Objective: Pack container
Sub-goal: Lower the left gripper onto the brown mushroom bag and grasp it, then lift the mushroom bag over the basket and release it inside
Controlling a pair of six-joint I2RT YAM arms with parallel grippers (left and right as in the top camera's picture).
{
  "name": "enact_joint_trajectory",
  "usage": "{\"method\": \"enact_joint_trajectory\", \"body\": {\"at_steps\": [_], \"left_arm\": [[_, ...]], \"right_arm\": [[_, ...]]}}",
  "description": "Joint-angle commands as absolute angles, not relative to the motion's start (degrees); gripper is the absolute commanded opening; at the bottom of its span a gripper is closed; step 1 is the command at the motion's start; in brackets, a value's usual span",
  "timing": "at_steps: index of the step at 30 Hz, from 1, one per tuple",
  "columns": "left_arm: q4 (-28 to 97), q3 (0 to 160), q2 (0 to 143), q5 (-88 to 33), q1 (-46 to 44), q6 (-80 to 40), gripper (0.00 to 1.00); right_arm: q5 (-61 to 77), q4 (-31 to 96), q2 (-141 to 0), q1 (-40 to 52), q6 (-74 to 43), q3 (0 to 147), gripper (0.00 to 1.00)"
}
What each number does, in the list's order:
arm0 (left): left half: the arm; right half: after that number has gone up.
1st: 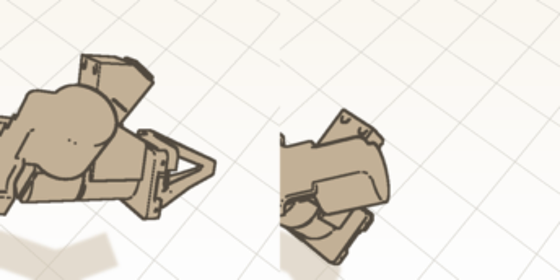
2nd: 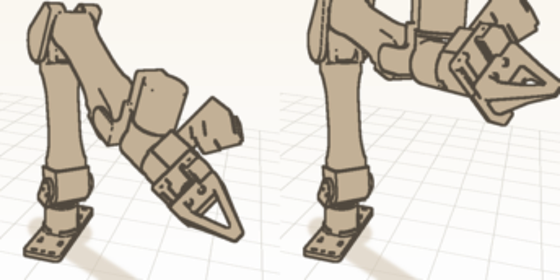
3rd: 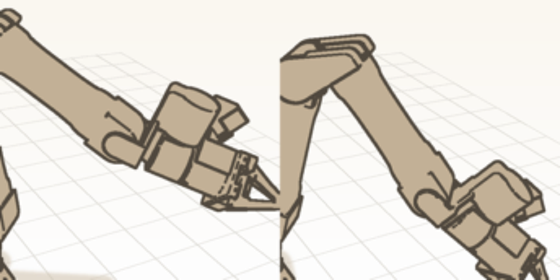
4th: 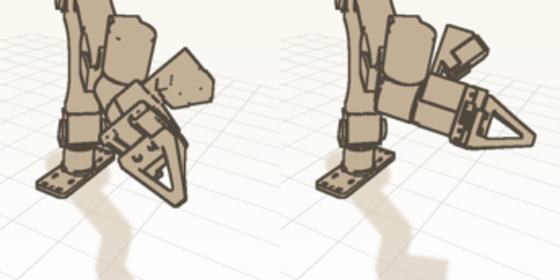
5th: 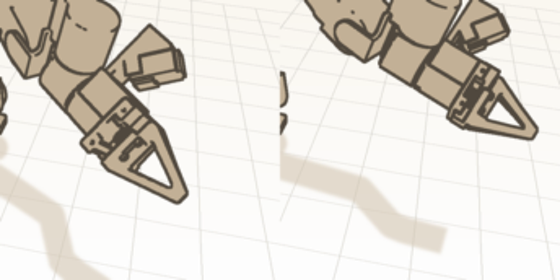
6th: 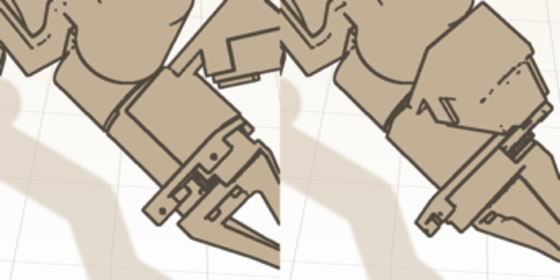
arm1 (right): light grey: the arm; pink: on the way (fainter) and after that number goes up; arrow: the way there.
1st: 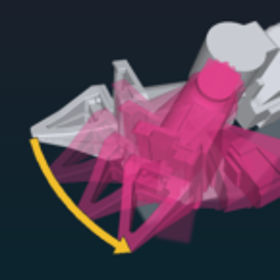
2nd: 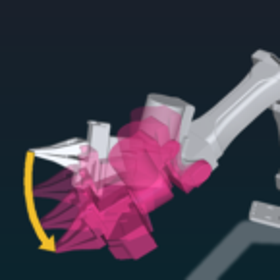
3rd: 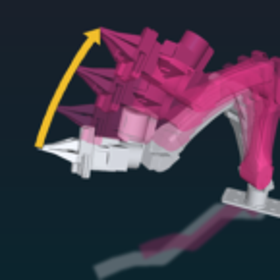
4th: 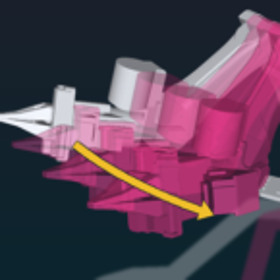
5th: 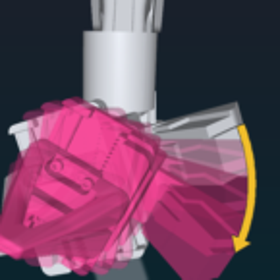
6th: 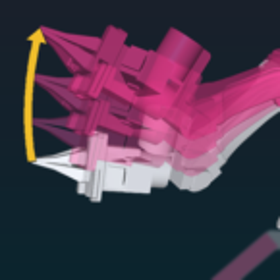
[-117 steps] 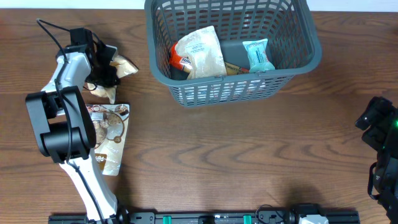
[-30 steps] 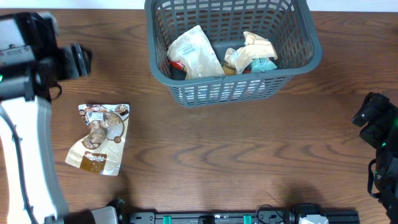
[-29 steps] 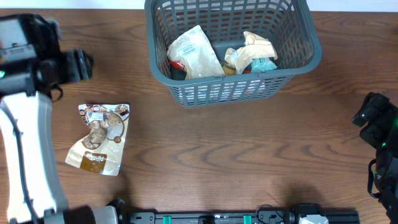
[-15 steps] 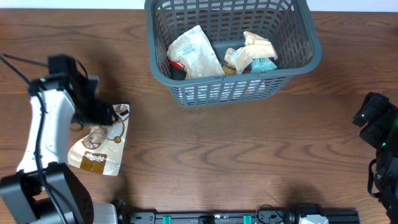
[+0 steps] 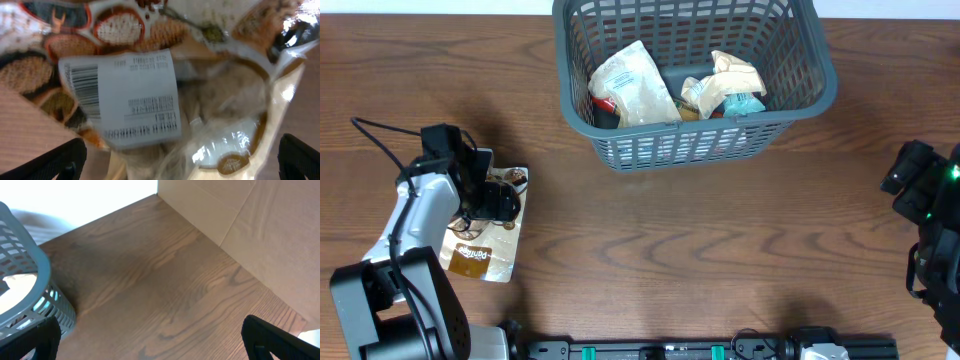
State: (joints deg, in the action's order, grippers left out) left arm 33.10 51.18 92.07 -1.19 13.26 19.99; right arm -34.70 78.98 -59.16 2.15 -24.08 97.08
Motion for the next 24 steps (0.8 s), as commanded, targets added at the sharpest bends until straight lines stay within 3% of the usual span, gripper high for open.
{"method": "enact_joint_trajectory", "body": {"at_steps": [1, 6, 8, 16, 17, 24], "left_arm": [[30.26, 49.21, 92.55, -0.34, 14.17, 20.75, 0.97], [27.49, 48.86, 94.94, -0.34, 15.14, 20.78, 0.96], [26.85, 48.86, 96.25, -0.36, 15.38, 20.78, 0.9], [24.47, 48.86, 101.12, -0.4, 15.35, 20.78, 0.11], [24.23, 48.86, 101.19, -0.4, 15.35, 20.78, 0.06], [23.33, 51.51, 99.94, -1.04, 15.29, 20.69, 0.06]], "right_arm": [[-35.75, 78.85, -59.02, 2.22, -23.09, 97.03, 0.99], [-35.73, 78.83, -58.43, 2.22, -23.09, 97.06, 0.99], [-35.75, 78.83, -58.24, 2.22, -23.09, 97.06, 0.99], [-35.73, 78.83, -57.65, 2.22, -23.11, 97.06, 0.99], [-35.75, 78.83, -57.63, 2.22, -23.11, 97.06, 0.99], [-35.75, 78.37, -57.58, 2.22, -23.09, 97.06, 0.99]]}}
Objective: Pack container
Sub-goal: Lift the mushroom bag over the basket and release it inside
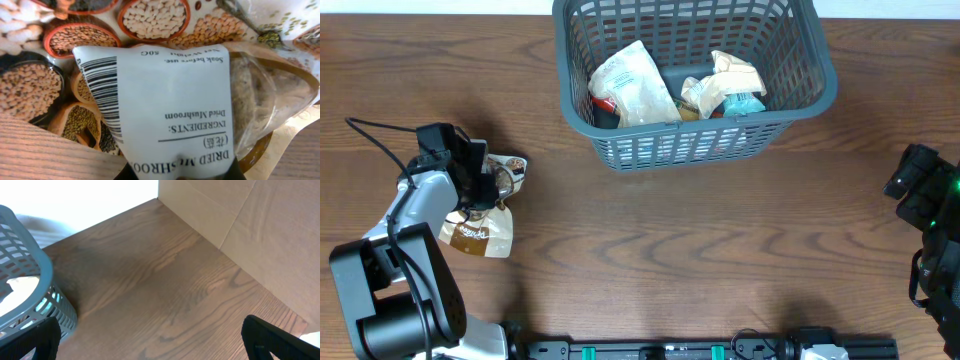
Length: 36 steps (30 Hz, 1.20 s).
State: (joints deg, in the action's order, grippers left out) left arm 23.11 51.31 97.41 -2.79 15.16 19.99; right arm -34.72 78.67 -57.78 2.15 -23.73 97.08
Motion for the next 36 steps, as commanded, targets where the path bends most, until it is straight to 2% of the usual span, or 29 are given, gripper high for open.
{"method": "enact_joint_trajectory", "body": {"at_steps": [1, 14, 19, 22, 29, 36], "left_arm": [[23.44, 52.64, 99.02, -1.02, 15.18, 20.45, 0.06], [21.85, 80.6, 78.35, -9.15, 14.28, 20.08, 0.06], [14.2, 86.19, 74.72, -26.63, 13.43, 17.26, 0.06], [9.13, 86.26, 75.18, -37.17, 11.11, 15.25, 0.06], [0.99, 86.26, 83.05, -47.7, -1.04, 14.66, 0.06], [-8.29, 86.26, 96.51, -49.74, -15.25, 10.7, 0.06]], "right_arm": [[-35.75, 77.89, -57.6, 2.22, -23.09, 97.06, 0.99], [-35.75, 75.85, -57.65, 2.22, -23.09, 97.06, 0.99], [-35.73, 75.42, -57.65, 2.22, -23.11, 97.06, 0.99], [-35.73, 75.57, -57.65, 2.22, -23.09, 97.06, 0.99], [-35.7, 75.59, -57.65, 2.24, -23.09, 97.06, 0.99], [-35.35, 76.34, -57.65, 2.24, -23.07, 97.06, 0.99]]}}
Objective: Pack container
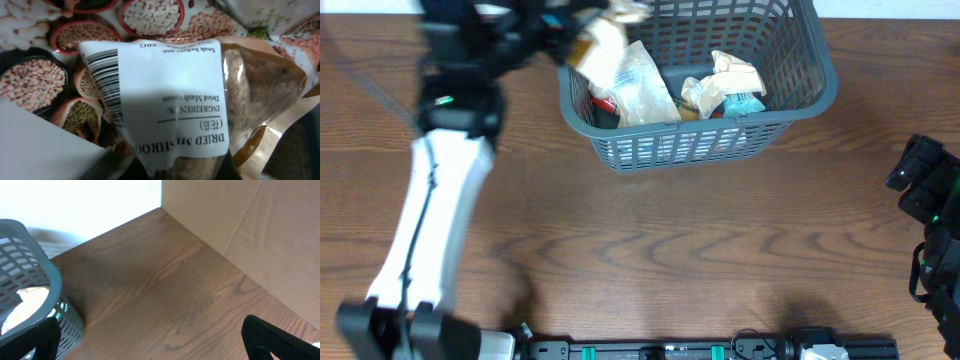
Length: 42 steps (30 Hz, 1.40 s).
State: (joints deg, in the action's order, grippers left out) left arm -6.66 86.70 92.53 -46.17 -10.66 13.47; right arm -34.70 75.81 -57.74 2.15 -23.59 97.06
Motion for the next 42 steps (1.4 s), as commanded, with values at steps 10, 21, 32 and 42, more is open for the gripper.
{"method": "enact_joint_trajectory", "body": {"at_steps": [10, 21, 32, 42], "left_arm": [[-7.79, 86.26, 107.13, -48.84, -21.93, 3.99, 0.99], [-1.45, 86.72, 100.84, -35.44, -17.19, 1.43, 0.99], [24.53, 86.8, 75.07, -1.56, -5.93, 10.79, 0.99], [31.46, 86.8, 57.71, -1.19, 2.57, 10.9, 0.99]], "right_arm": [[-34.17, 77.82, -57.65, 2.24, -23.07, 97.06, 0.99], [-34.33, 76.07, -57.6, 2.22, -18.7, 97.41, 0.99], [-36.67, 76.93, -56.97, 2.46, -13.65, 99.26, 0.93], [-36.82, 84.16, -47.66, 5.08, -15.55, 99.07, 0.99]]}}
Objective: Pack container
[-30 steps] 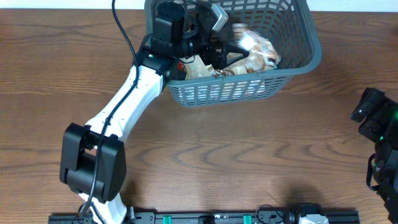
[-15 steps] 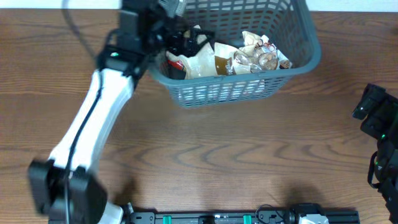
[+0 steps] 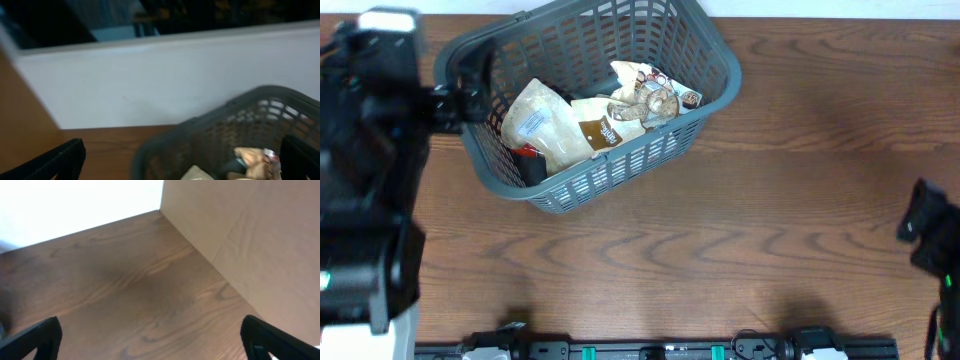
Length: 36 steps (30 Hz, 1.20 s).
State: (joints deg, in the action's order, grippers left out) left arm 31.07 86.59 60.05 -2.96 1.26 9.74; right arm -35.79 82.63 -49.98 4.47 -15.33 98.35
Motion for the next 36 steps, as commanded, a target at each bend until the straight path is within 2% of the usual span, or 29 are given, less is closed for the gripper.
{"method": "enact_joint_trajectory", "body": {"at_steps": [1, 5, 10, 22, 36], "left_arm": [[31.44, 86.8, 56.38, -1.19, 2.74, 10.9, 0.99], [31.48, 86.8, 51.46, -1.02, 2.72, 11.55, 0.99], [33.34, 86.8, 46.46, -0.58, 2.72, 11.53, 0.98], [51.22, 86.19, 31.68, -0.58, 2.72, 5.21, 0.99], [71.66, 86.19, 18.04, -0.58, 2.72, 3.6, 0.99]], "right_arm": [[-36.84, 86.08, -47.0, 5.06, -16.49, 98.96, 0.99], [-37.47, 93.54, -43.81, 5.06, -22.65, 97.1, 0.99], [-38.11, 93.14, -38.09, 5.06, -22.24, 95.18, 0.99], [-36.77, 93.3, -26.76, 4.91, -15.99, 92.05, 0.99], [-29.08, 95.07, -13.47, 4.93, -16.25, 88.44, 0.99]]}}
